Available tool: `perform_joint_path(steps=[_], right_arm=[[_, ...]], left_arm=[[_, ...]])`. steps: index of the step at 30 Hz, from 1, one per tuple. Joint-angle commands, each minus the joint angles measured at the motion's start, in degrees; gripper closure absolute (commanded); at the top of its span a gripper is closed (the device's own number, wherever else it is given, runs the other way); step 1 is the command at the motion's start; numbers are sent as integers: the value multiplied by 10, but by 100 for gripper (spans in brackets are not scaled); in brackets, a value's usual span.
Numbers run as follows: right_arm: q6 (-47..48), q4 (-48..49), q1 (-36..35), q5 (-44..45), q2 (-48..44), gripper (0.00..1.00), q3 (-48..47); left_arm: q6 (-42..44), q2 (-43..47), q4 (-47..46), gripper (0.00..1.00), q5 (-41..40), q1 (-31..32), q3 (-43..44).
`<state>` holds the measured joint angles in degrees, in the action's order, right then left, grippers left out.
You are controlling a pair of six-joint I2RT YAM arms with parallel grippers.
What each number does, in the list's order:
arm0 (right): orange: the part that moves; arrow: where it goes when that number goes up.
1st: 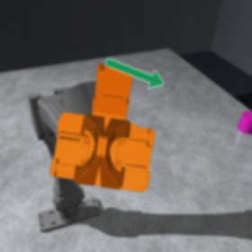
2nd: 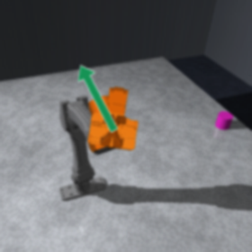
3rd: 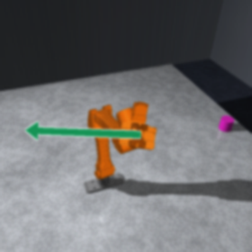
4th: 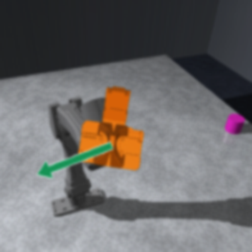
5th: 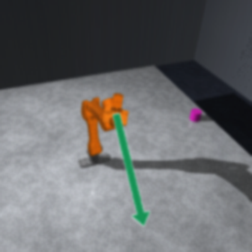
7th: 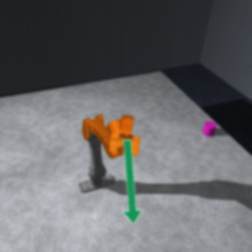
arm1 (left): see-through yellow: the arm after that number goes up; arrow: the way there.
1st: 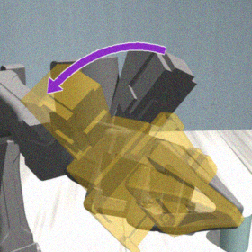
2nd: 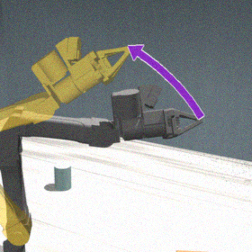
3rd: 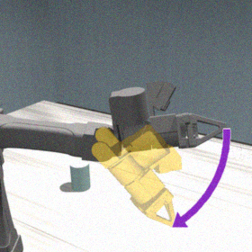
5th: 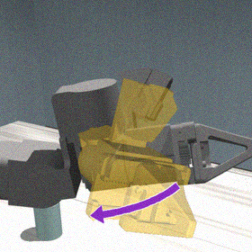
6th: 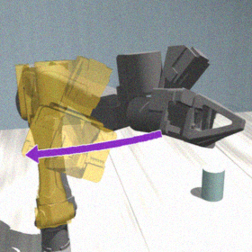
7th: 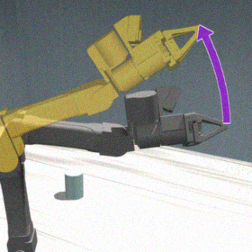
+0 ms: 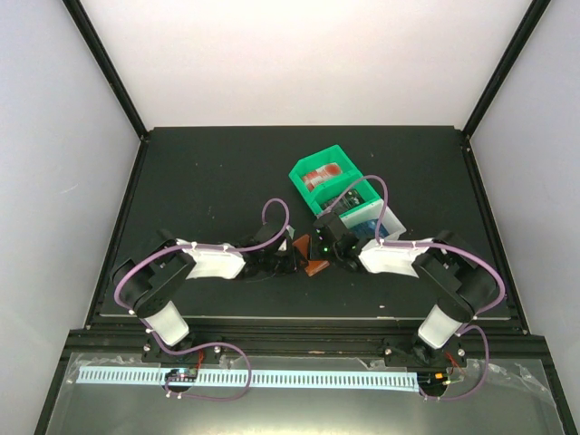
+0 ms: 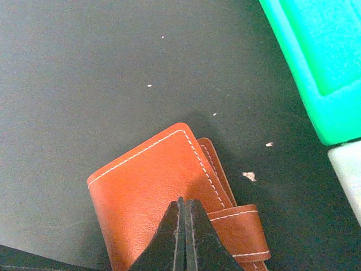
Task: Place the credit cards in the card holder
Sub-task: Close the card holder at the center of the board.
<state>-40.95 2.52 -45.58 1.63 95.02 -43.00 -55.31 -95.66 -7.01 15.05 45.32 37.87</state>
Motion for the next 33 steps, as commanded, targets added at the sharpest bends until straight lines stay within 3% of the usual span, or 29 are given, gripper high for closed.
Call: perform_joint_path(steps=[1,24,33], right_arm=[[5,-15,-16,-67,29,99,25],[34,71,-51,-18,90,99,95],[20,57,-52,-6,84,99,111]], left_arm=[[5,-55,104,70,-37,-4,-17],[16,-70,121,71,-47,-17,10],[16,-62,123,72,-62,-28,0]])
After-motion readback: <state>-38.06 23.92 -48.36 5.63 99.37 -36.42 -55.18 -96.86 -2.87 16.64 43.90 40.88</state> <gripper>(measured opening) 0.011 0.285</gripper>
